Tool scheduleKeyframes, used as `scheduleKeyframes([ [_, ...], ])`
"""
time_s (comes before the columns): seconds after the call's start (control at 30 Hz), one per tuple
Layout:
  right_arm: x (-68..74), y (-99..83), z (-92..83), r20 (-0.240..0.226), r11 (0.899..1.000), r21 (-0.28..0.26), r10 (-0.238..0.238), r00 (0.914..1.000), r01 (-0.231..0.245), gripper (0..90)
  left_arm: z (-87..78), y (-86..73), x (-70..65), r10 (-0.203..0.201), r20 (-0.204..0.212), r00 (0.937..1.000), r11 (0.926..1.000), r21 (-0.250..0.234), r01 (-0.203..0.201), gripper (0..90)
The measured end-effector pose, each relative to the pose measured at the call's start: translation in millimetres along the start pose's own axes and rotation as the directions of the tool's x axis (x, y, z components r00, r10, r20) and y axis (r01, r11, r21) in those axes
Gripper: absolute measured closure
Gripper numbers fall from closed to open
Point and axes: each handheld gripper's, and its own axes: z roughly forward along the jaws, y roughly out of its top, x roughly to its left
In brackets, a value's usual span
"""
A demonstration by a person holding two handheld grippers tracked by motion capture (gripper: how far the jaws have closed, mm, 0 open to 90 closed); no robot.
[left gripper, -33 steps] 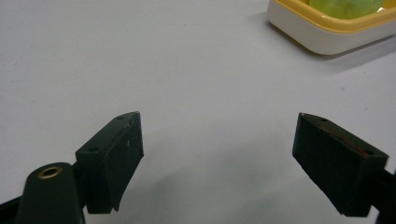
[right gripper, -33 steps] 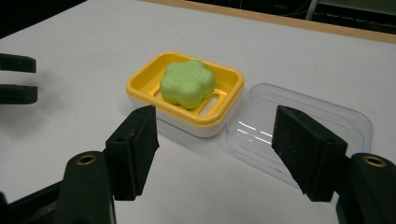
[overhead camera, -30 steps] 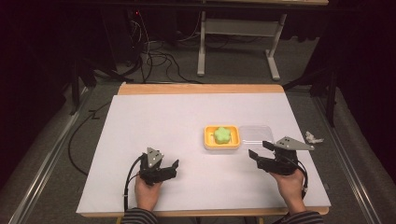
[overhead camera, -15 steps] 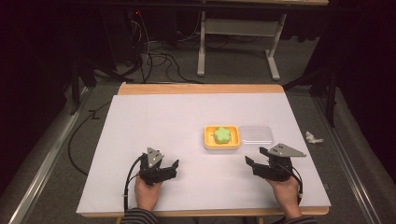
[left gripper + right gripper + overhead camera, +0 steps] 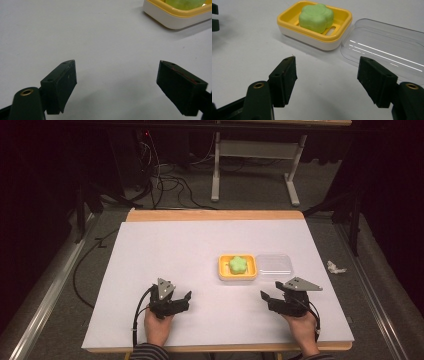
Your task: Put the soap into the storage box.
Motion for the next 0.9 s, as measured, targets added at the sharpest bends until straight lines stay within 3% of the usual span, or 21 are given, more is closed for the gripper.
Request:
scheduleKeyframes([
  [0.9, -5.4, -10.3, 23.0, 0.036, 0.998, 0.059, 0.002, 0.9994, -0.004, 32.6, -0.5, 0.1, 0.0, -0.003, 0.003, 1.0000, 1.0000, 0.000, 0.003, 16.9],
])
